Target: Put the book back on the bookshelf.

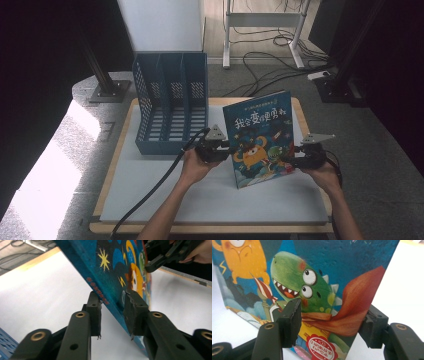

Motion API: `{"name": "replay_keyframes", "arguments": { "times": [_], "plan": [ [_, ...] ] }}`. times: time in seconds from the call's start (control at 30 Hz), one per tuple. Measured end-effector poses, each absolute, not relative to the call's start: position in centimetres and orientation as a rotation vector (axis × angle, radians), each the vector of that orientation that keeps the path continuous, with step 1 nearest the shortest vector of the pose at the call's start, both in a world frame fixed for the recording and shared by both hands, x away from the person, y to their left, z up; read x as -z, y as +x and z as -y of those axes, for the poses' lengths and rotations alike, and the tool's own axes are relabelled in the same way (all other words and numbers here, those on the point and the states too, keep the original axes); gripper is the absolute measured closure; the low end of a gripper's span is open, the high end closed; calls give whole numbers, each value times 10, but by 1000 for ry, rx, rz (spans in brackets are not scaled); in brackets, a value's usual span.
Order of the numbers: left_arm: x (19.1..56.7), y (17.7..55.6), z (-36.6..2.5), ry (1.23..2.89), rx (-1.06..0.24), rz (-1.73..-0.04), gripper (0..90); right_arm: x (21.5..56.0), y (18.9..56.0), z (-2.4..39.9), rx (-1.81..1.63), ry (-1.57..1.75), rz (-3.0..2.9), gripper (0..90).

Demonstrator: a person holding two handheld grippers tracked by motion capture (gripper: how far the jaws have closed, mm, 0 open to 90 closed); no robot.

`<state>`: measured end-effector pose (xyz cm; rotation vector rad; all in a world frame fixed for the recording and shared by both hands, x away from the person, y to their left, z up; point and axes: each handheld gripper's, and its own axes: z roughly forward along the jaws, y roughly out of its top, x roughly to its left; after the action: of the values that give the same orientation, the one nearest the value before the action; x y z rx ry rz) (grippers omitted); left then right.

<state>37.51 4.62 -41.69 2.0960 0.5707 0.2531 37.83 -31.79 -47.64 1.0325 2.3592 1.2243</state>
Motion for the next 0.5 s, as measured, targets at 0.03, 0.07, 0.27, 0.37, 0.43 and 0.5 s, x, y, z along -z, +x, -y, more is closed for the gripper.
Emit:
{"name": "replay_keyframes", "arguments": {
  "times": [0.03, 0.07, 0.27, 0.37, 0.43, 0.5],
  "plan": [
    [415, 374, -47, 2092, -252, -561, 712, 477, 378, 317, -1227, 1025, -2348, 392],
    [414, 373, -48, 2088, -251, -551, 725, 477, 378, 317, -1229, 1017, -2338, 390],
    [408, 365, -49, 2084, -271, -501, 777, 475, 380, 308, -1177, 1010, -2290, 367],
    [405, 362, -50, 2083, -288, -480, 792, 474, 381, 304, -1155, 998, -2275, 359],
    [403, 359, -50, 2075, -296, -467, 805, 475, 381, 301, -1148, 991, -2260, 357],
    [400, 357, -52, 2062, -298, -452, 831, 475, 381, 298, -1149, 986, -2244, 358]
  ]
}}
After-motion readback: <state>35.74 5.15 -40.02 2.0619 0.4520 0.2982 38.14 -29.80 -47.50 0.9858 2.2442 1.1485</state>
